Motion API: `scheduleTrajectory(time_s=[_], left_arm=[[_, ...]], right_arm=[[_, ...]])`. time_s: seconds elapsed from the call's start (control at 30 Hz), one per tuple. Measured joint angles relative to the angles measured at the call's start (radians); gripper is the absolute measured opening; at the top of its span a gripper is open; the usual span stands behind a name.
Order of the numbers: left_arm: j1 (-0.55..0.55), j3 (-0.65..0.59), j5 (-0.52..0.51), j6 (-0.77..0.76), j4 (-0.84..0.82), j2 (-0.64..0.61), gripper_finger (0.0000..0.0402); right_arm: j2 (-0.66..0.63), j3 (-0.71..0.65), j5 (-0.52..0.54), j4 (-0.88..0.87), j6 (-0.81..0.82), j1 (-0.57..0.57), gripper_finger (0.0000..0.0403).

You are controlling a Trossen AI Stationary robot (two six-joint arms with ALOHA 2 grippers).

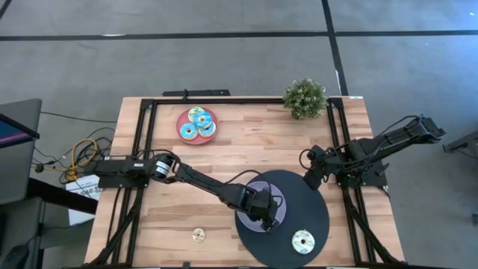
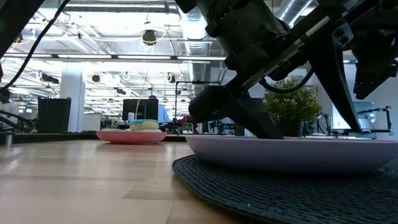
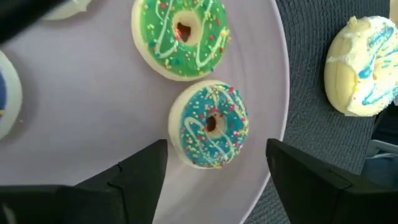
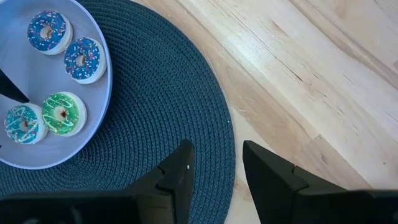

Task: Pick & Place donuts
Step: Put the large white donut on the pink plate

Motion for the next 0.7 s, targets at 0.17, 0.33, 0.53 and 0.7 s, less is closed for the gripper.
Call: scheduleTrajectory(time_s=[0.17,0.33,0.53,0.7], left_arm=[[0.017,0.0,0.041,-0.008,-0.014,-0.004,0.0278],[0.031,0.013,0.041,0.009,-0.085,-0.045,0.0279],[0.013,0.073,-0.147,0.061,-0.372,-0.158,0.0279],[-0.043,0.061,-0.29,0.145,-0.498,-0.282,0.0264]], right_arm=[[0.0,0.0,0.0,0.0,0.002,0.0,0.0129],[0.0,0.0,-0.001,0.002,0.003,0.0,0.0129],[0.0,0.0,-0.002,0.007,0.035,0.0,0.0129],[0.0,0.0,-0.012,0.075,0.148,0.008,0.0129]])
